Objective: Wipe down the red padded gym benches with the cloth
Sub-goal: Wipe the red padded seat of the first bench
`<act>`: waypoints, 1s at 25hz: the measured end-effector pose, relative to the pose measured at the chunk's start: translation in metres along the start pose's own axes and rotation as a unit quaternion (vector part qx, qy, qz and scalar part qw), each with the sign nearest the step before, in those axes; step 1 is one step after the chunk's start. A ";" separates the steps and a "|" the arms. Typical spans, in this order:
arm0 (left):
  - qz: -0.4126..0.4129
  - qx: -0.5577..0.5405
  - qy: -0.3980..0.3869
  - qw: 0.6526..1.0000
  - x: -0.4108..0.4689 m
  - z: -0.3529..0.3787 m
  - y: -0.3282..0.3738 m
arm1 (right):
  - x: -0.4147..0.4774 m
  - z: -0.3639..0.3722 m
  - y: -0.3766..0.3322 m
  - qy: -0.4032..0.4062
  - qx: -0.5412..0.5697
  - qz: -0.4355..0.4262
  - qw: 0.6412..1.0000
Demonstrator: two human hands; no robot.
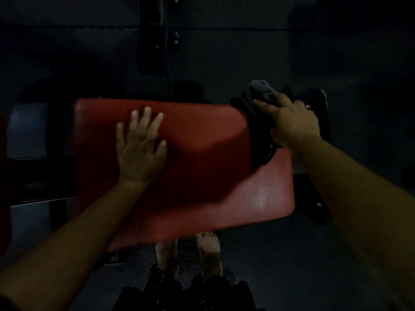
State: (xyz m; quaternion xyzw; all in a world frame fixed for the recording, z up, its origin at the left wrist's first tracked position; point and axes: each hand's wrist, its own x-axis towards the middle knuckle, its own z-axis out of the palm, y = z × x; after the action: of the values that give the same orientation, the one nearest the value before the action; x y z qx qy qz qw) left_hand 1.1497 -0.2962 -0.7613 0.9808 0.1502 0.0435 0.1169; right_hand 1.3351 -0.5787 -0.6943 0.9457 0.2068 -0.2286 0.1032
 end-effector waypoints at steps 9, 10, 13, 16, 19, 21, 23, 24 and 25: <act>0.123 -0.002 -0.033 0.992 0.023 0.039 0.068 | 0.008 0.005 0.023 -0.020 0.176 0.084 0.981; 0.124 0.002 -0.036 0.992 0.023 0.039 0.069 | 0.006 0.008 0.030 -0.021 0.177 0.073 0.981; 0.125 0.006 -0.040 0.991 0.023 0.039 0.072 | 0.019 0.018 0.041 -0.057 0.274 0.155 0.947; 0.116 0.009 -0.044 0.992 0.023 0.039 0.071 | 0.022 0.017 0.035 -0.042 0.386 0.216 0.896; 0.116 0.023 -0.042 0.992 0.023 0.042 0.072 | -0.015 0.026 0.028 -0.013 0.351 0.186 0.917; 0.124 0.028 -0.039 0.991 0.023 0.043 0.070 | -0.038 0.039 0.028 -0.001 0.367 0.183 0.912; 0.129 0.042 -0.033 0.990 0.022 0.043 0.070 | -0.040 0.050 0.034 0.004 0.462 0.218 0.860; 0.130 0.047 -0.031 0.990 0.022 0.044 0.071 | -0.034 0.053 0.040 0.000 0.529 0.263 0.807; 0.129 0.050 -0.030 0.990 0.022 0.045 0.072 | -0.030 0.051 0.041 -0.004 0.572 0.297 0.765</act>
State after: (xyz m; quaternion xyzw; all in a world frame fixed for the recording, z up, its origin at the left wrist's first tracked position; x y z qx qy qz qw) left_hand 1.1968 -0.3662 -0.7857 0.9974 0.0206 0.0211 0.0653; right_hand 1.3087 -0.6406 -0.7201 0.8428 -0.2536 -0.2664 -0.3930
